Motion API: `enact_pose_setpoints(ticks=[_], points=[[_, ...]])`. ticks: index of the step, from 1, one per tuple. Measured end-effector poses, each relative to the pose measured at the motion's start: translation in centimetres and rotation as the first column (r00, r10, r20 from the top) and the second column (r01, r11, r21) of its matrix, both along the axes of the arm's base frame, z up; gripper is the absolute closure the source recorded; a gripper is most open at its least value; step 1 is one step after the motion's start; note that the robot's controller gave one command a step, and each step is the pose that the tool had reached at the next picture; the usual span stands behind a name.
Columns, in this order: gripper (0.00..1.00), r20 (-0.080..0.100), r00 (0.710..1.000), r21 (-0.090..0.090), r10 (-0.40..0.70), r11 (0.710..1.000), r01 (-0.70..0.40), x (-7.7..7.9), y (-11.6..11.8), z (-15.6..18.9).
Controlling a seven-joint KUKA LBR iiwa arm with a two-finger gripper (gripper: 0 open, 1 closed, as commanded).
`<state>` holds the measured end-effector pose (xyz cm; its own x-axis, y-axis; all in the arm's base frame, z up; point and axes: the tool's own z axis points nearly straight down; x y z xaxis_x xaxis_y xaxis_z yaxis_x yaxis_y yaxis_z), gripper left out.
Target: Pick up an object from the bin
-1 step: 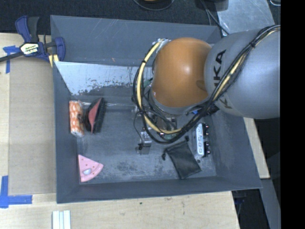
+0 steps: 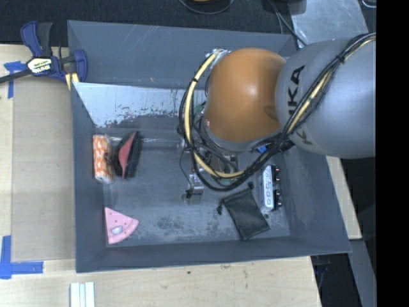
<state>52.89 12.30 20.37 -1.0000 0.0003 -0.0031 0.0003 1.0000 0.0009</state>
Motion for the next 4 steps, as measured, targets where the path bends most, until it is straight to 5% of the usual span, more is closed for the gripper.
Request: enact_pose_setpoints(ticks=[1,2,3,4], points=[[0.00,0.002,0.959,-0.001,0.283,0.959,-0.283,5.8,3.2,-7.9],[0.00,0.010,0.974,0.001,0.225,0.974,-0.225,8.7,7.1,-4.8],[0.00,0.008,0.846,-0.003,0.533,0.846,-0.533,10.0,7.3,-9.3],[0.00,0.016,0.806,-0.005,0.591,0.806,-0.591,9.8,9.2,-13.2]])
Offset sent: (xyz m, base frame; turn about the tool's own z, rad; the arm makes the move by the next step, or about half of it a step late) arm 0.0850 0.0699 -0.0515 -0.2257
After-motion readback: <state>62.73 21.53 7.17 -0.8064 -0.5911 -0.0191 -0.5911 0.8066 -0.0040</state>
